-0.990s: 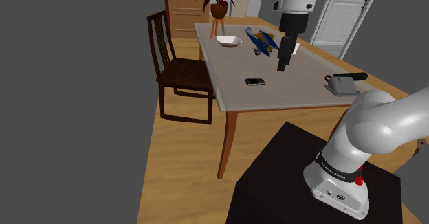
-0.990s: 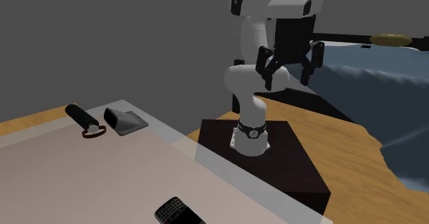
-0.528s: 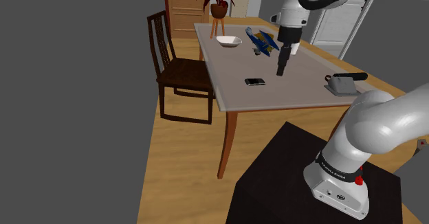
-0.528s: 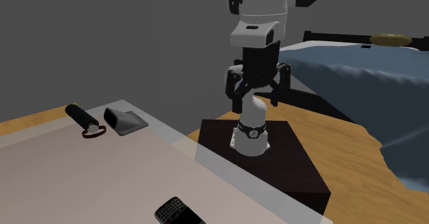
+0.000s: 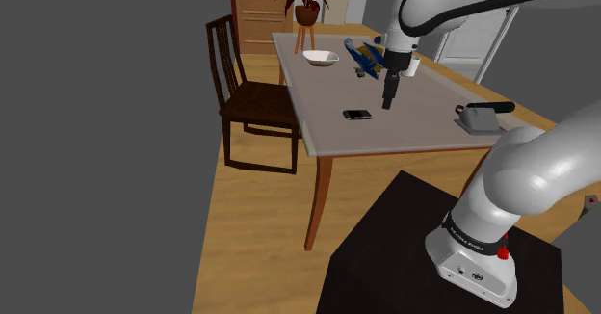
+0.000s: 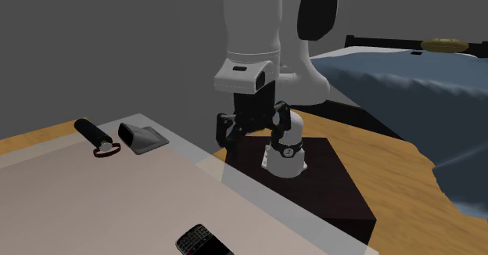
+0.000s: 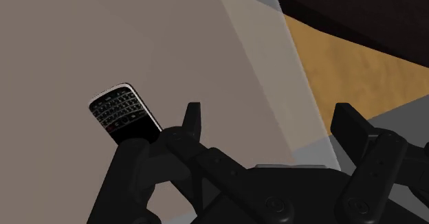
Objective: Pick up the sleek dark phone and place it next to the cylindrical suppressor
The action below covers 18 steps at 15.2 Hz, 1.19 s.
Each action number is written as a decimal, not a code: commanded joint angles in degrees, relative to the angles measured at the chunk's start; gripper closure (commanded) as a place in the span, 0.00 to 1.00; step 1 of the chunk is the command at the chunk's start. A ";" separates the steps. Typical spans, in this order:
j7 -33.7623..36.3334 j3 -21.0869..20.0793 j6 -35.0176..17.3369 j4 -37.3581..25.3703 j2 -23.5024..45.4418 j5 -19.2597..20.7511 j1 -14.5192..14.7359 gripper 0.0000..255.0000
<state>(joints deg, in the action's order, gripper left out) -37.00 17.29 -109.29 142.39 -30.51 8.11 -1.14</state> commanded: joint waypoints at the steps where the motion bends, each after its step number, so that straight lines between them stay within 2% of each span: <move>1: -3.55 2.11 -3.62 -0.92 3.88 0.36 0.36 0.00; 7: -15.56 8.48 -12.29 -6.14 16.28 -1.59 1.52 0.00; 12: -27.18 12.26 -17.68 -12.85 28.15 -7.64 2.17 0.00; 18: -29.92 12.42 -21.97 -12.19 32.19 -10.32 1.92 0.00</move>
<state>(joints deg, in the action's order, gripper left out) -66.54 29.69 -130.41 129.88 1.11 -1.82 0.82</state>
